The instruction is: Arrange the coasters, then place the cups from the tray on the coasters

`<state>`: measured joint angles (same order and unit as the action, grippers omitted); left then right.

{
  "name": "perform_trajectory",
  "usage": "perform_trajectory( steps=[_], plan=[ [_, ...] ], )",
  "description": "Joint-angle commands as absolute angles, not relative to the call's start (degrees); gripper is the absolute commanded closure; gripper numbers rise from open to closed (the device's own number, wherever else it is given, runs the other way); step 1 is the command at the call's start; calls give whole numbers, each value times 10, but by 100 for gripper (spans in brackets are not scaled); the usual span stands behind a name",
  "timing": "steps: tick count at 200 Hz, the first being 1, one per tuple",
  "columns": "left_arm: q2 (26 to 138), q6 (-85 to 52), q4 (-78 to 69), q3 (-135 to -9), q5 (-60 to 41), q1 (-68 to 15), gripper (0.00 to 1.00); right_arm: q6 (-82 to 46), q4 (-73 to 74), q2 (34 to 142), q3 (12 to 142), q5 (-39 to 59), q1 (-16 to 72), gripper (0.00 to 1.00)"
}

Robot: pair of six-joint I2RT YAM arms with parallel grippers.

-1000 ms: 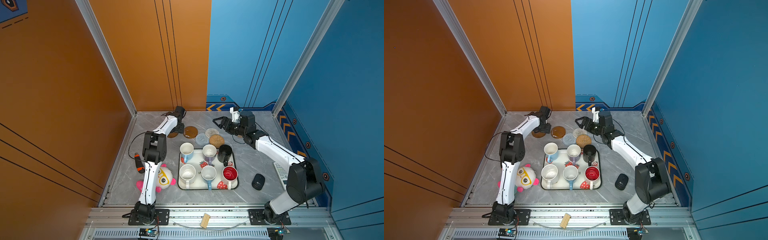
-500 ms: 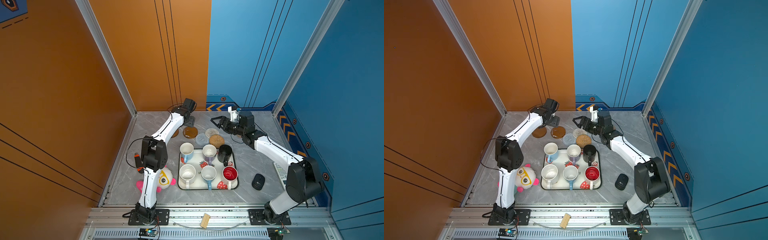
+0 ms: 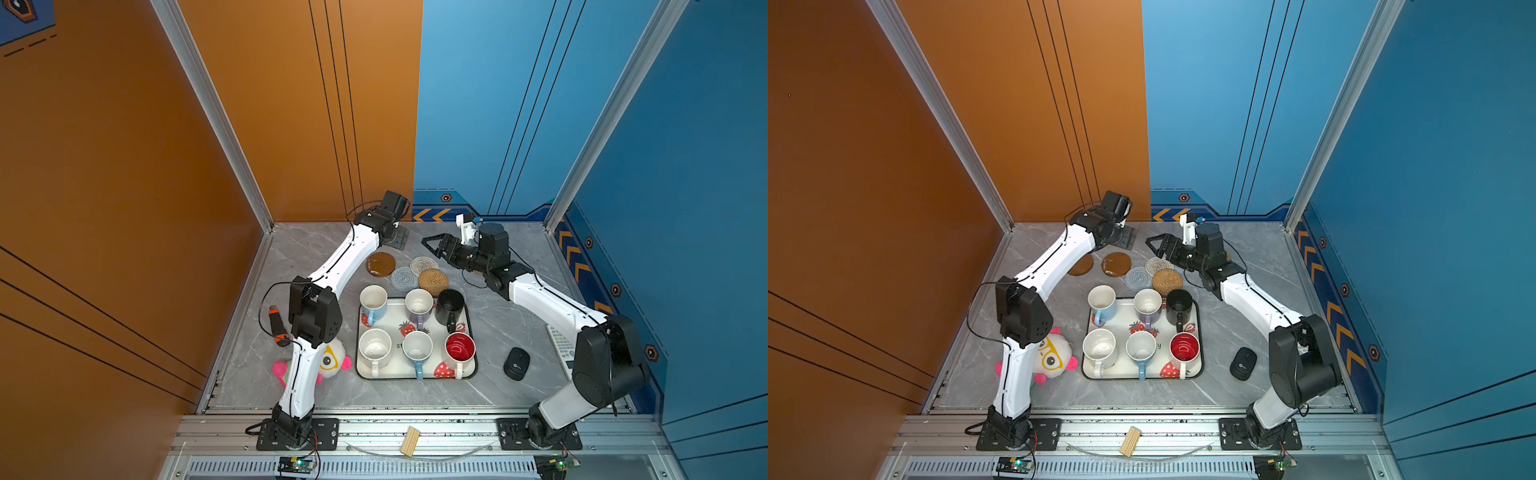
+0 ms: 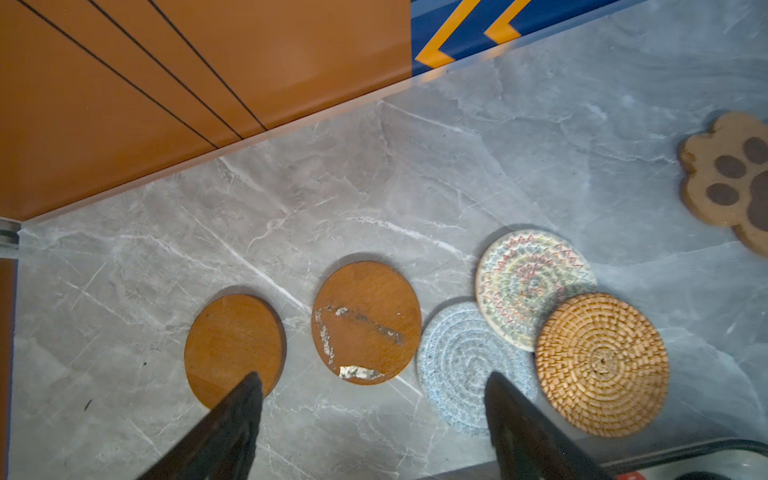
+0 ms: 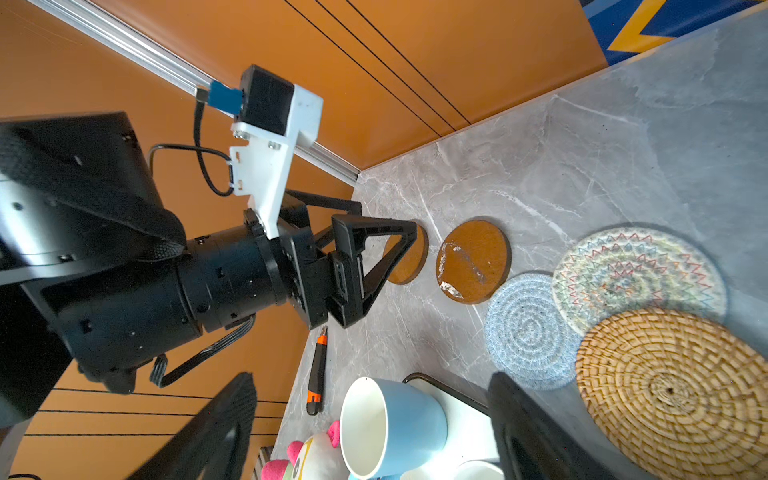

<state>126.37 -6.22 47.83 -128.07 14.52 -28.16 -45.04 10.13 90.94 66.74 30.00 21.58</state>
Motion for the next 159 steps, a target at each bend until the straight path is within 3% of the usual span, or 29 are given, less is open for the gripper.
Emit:
perform_trajectory(
  steps=[1,159],
  plan=[
    [1292,-53,493,-1304,126,-288,15,-448,108,884,659,311,212,14],
    [1441,-25,495,-1415,195,-309,8,-421,61,831,625,301,172,14]
  ],
)
